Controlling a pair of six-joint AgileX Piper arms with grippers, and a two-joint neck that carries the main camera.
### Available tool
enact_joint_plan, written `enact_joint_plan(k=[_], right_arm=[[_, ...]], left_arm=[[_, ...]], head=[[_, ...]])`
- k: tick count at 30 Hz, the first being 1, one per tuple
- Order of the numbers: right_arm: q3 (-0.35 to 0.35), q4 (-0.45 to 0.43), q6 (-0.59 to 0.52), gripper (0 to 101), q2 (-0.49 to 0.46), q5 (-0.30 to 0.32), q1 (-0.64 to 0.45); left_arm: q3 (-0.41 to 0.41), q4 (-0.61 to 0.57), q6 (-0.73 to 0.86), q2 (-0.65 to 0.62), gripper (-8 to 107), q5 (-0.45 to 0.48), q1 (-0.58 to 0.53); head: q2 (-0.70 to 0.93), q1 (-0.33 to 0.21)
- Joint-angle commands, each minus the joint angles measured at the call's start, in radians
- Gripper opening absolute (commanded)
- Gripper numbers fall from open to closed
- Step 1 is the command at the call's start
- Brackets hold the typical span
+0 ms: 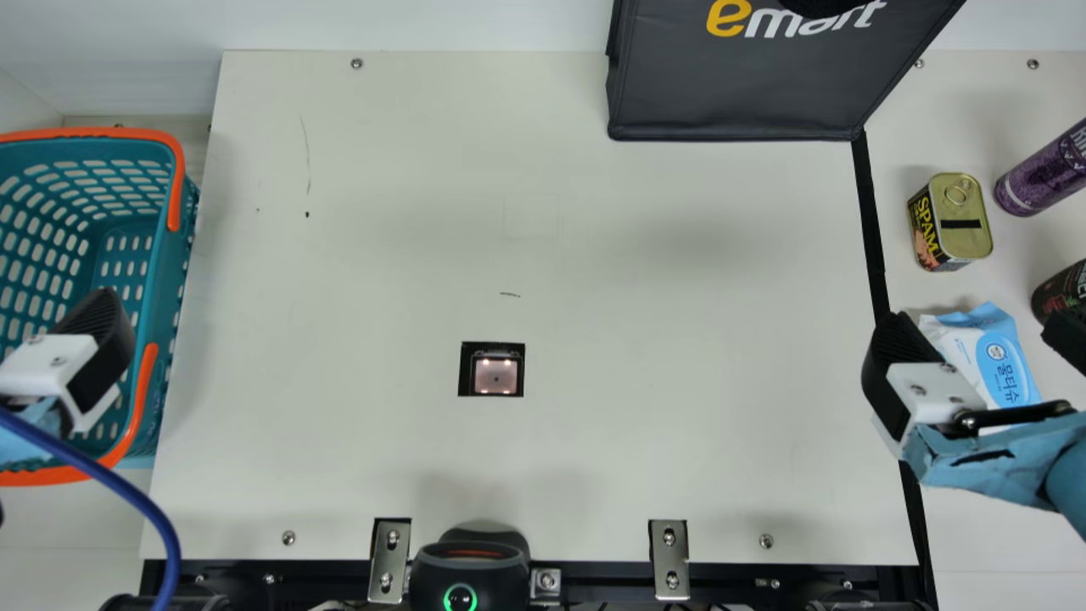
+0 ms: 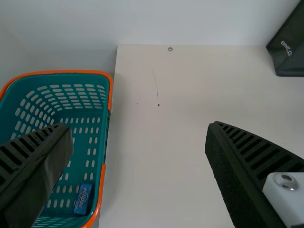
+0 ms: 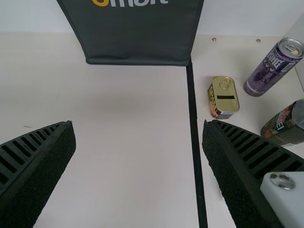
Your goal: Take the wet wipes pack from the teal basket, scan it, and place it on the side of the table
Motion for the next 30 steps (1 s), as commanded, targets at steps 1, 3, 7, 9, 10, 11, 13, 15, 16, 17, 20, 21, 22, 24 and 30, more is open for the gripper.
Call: enact_joint_plan(k=[1,3,7,9,10,11,13,15,16,17,20,21,22,24,30], right_arm=[[0.0,0.0,0.0,95,0.0,0.0,0.0],[0.0,0.0,0.0,95,0.0,0.0,0.0],[0.0,0.0,0.0,95,0.0,0.0,0.0],[0.0,0.0,0.0,95,0.0,0.0,0.0],[0.0,0.0,0.0,95,0.0,0.0,0.0],[0.0,0.0,0.0,95,0.0,0.0,0.0],[0.0,0.0,0.0,95,0.0,0.0,0.0],[0.0,0.0,0.0,95,0.0,0.0,0.0],[0.0,0.0,0.0,95,0.0,0.0,0.0],[0.0,0.0,0.0,95,0.0,0.0,0.0],[0.0,0.0,0.0,95,0.0,0.0,0.0],[0.0,0.0,0.0,95,0.0,0.0,0.0],[0.0,0.0,0.0,95,0.0,0.0,0.0],[0.0,0.0,0.0,95,0.0,0.0,0.0],[0.0,0.0,0.0,95,0.0,0.001,0.0]], left_arm=[[0.0,0.0,0.0,0.0,90,0.0,0.0],[0.0,0.0,0.0,0.0,90,0.0,0.0],[0.0,0.0,0.0,0.0,90,0.0,0.0],[0.0,0.0,0.0,0.0,90,0.0,0.0],[0.0,0.0,0.0,0.0,90,0.0,0.0],[0.0,0.0,0.0,0.0,90,0.0,0.0],[0.0,0.0,0.0,0.0,90,0.0,0.0],[0.0,0.0,0.0,0.0,90,0.0,0.0],[0.0,0.0,0.0,0.0,90,0.0,0.0],[0.0,0.0,0.0,0.0,90,0.0,0.0],[0.0,0.0,0.0,0.0,90,0.0,0.0],[0.0,0.0,0.0,0.0,90,0.0,0.0],[0.0,0.0,0.0,0.0,90,0.0,0.0],[0.0,0.0,0.0,0.0,90,0.0,0.0],[0.0,0.0,0.0,0.0,90,0.0,0.0]], head=[[0.003,-0.029],[0.003,-0.029],[0.003,-0.029],[0.003,-0.029],[0.003,-0.029],[0.003,-0.029],[0.003,-0.029],[0.003,-0.029],[0.003,-0.029],[0.003,-0.029],[0.003,-0.029],[0.003,-0.029],[0.003,-0.029],[0.003,-0.029],[0.003,-0.029]])
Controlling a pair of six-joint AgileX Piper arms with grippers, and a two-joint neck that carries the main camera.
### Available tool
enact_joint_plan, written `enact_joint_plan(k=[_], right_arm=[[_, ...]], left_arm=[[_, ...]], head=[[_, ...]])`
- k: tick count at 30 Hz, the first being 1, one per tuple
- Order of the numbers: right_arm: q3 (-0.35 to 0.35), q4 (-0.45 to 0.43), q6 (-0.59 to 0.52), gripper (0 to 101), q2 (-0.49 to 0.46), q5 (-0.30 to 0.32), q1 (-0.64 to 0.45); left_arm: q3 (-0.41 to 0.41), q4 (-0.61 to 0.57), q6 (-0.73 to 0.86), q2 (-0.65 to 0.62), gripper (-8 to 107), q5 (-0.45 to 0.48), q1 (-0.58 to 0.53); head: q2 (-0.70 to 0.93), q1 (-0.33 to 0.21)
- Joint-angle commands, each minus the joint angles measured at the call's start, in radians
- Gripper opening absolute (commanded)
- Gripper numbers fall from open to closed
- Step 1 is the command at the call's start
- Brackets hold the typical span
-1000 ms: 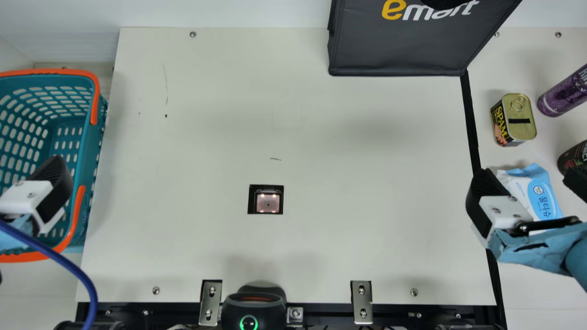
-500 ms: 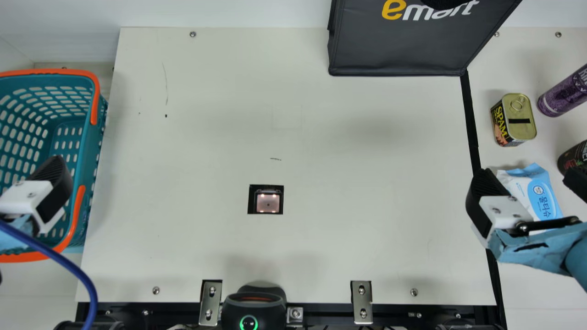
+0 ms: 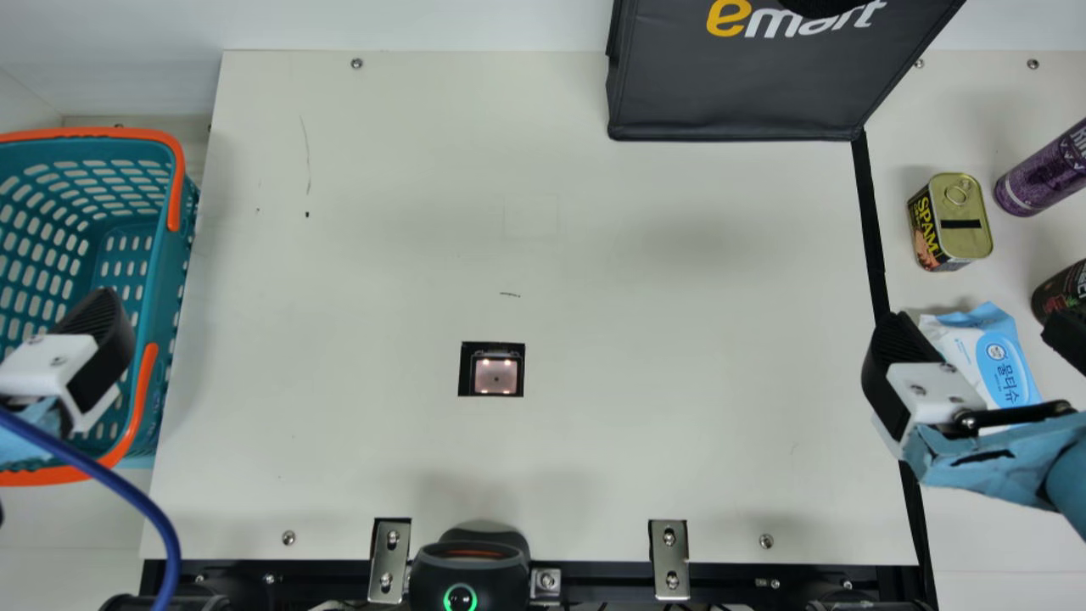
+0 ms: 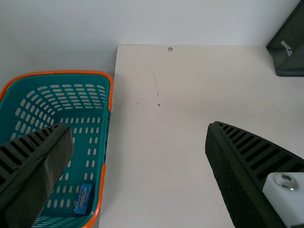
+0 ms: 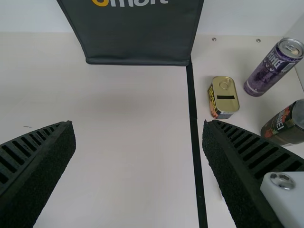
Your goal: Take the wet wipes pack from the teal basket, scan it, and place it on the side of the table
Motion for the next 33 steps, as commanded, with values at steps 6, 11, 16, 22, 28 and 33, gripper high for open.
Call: enact_joint_plan(k=[6,11,16,22,28,33], right_arm=[[0.0,0.0,0.0,95,0.0,0.0,0.0],[0.0,0.0,0.0,95,0.0,0.0,0.0],[0.0,0.0,0.0,95,0.0,0.0,0.0],[0.0,0.0,0.0,95,0.0,0.0,0.0],[0.0,0.0,0.0,95,0.0,-0.001,0.0],[0.0,0.0,0.0,95,0.0,-0.001,0.0]], left_arm=[[0.0,0.0,0.0,0.0,90,0.0,0.0],[0.0,0.0,0.0,0.0,90,0.0,0.0],[0.0,0.0,0.0,0.0,90,0.0,0.0],[0.0,0.0,0.0,0.0,90,0.0,0.0],[0.0,0.0,0.0,0.0,90,0.0,0.0],[0.0,0.0,0.0,0.0,90,0.0,0.0]], head=[[0.002,-0.029],[0.002,-0.029],[0.002,-0.029],[0.002,-0.029],[0.002,-0.029],[0.002,-0.029]])
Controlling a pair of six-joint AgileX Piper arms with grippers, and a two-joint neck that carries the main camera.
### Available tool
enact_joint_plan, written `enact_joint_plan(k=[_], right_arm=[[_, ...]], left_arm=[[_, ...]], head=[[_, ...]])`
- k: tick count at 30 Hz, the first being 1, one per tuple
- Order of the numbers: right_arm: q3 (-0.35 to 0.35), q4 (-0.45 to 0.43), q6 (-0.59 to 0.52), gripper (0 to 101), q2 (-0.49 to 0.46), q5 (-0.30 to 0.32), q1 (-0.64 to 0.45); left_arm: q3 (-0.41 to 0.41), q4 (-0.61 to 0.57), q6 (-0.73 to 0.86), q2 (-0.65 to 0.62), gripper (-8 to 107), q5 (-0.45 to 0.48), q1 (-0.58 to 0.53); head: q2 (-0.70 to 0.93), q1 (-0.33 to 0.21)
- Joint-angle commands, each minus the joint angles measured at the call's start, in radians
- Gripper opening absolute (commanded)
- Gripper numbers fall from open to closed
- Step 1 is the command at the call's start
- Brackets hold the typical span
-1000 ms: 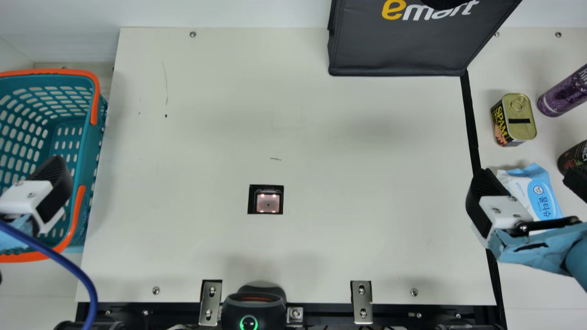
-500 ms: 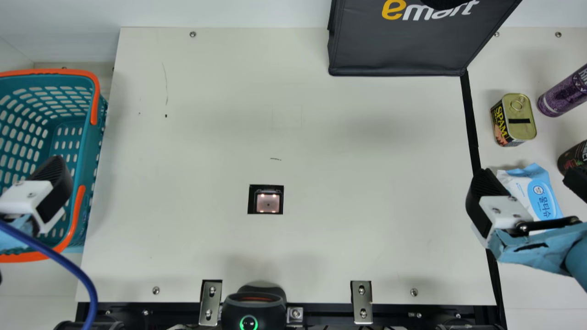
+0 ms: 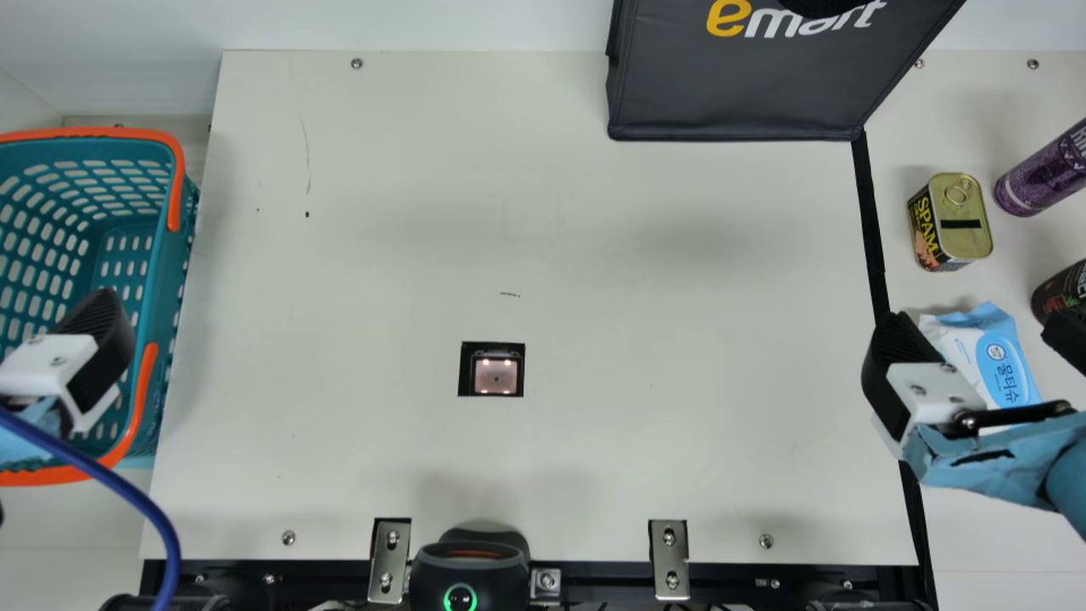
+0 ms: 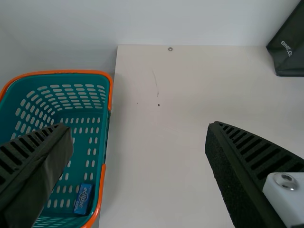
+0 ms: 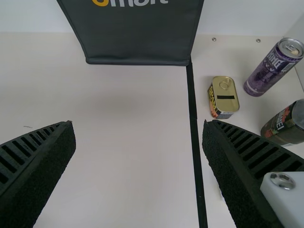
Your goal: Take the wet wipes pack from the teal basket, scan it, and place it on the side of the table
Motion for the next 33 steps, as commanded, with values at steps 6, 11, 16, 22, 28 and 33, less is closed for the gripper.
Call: enact_joint_plan(k=[6,11,16,22,28,33], right_arm=[[0.0,0.0,0.0,95,0.0,0.0,0.0],[0.0,0.0,0.0,95,0.0,0.0,0.0],[0.0,0.0,0.0,95,0.0,0.0,0.0],[0.0,0.0,0.0,95,0.0,0.0,0.0],[0.0,0.0,0.0,95,0.0,0.0,0.0],[0.0,0.0,0.0,95,0.0,0.0,0.0]], left_arm=[[0.0,0.0,0.0,0.0,90,0.0,0.0],[0.0,0.0,0.0,0.0,90,0.0,0.0],[0.0,0.0,0.0,0.0,90,0.0,0.0],[0.0,0.0,0.0,0.0,90,0.0,0.0],[0.0,0.0,0.0,0.0,90,0.0,0.0],[0.0,0.0,0.0,0.0,90,0.0,0.0]], head=[[0.002,-0.029],[0.002,-0.029],[0.002,-0.029],[0.002,-0.029],[0.002,-0.029],[0.002,-0.029]])
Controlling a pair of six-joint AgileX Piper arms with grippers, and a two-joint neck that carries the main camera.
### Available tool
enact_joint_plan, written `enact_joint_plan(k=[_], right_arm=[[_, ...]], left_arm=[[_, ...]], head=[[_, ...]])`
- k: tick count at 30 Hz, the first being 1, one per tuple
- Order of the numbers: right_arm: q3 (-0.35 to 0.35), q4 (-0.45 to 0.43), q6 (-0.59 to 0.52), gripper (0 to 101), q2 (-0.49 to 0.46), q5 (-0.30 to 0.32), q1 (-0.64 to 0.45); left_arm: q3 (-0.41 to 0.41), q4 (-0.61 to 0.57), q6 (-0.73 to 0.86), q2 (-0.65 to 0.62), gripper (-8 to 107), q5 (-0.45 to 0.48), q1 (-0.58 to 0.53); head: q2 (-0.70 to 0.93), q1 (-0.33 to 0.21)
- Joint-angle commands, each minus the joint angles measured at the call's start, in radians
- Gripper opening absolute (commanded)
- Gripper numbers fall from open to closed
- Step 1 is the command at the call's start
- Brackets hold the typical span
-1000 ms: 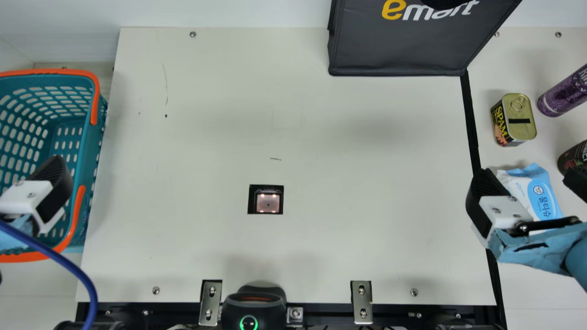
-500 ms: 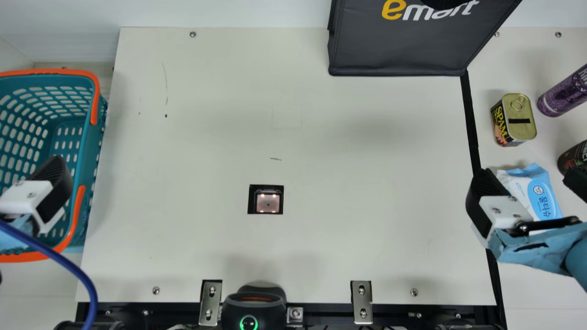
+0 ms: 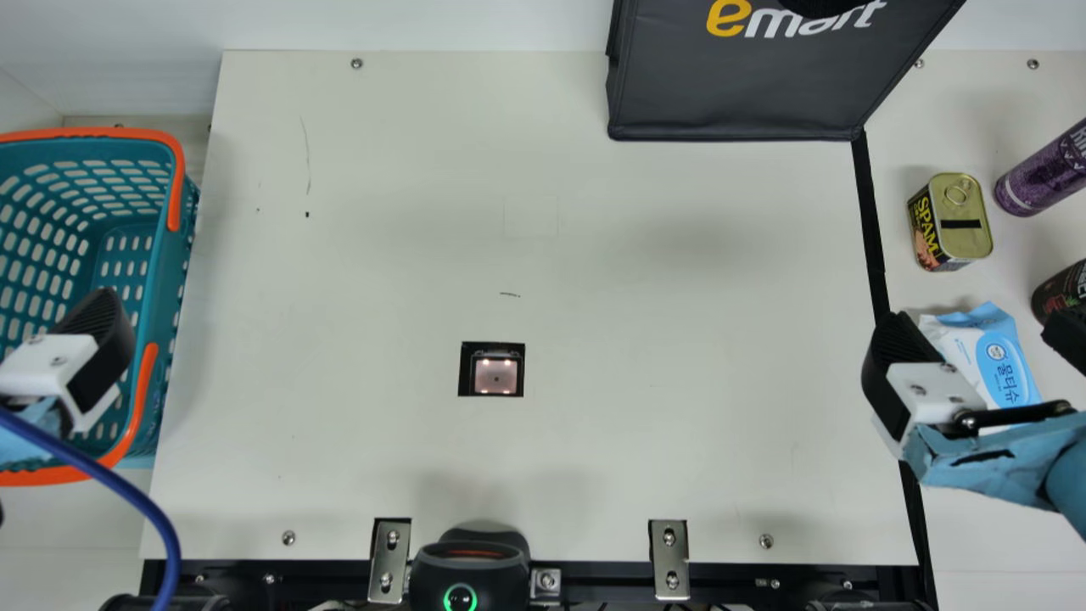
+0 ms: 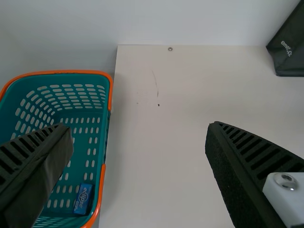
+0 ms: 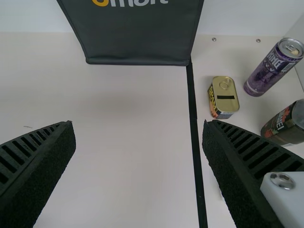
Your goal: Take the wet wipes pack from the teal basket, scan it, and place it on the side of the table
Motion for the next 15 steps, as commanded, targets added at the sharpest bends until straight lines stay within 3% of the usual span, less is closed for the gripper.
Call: enact_joint_plan(k=[1,15], right_arm=[[0.0,0.0,0.0,95,0.0,0.0,0.0],[0.0,0.0,0.0,95,0.0,0.0,0.0]], left_arm=[[0.0,0.0,0.0,0.0,90,0.0,0.0],[0.0,0.0,0.0,0.0,90,0.0,0.0]], head=[[0.002,-0.029],[0.002,-0.029]])
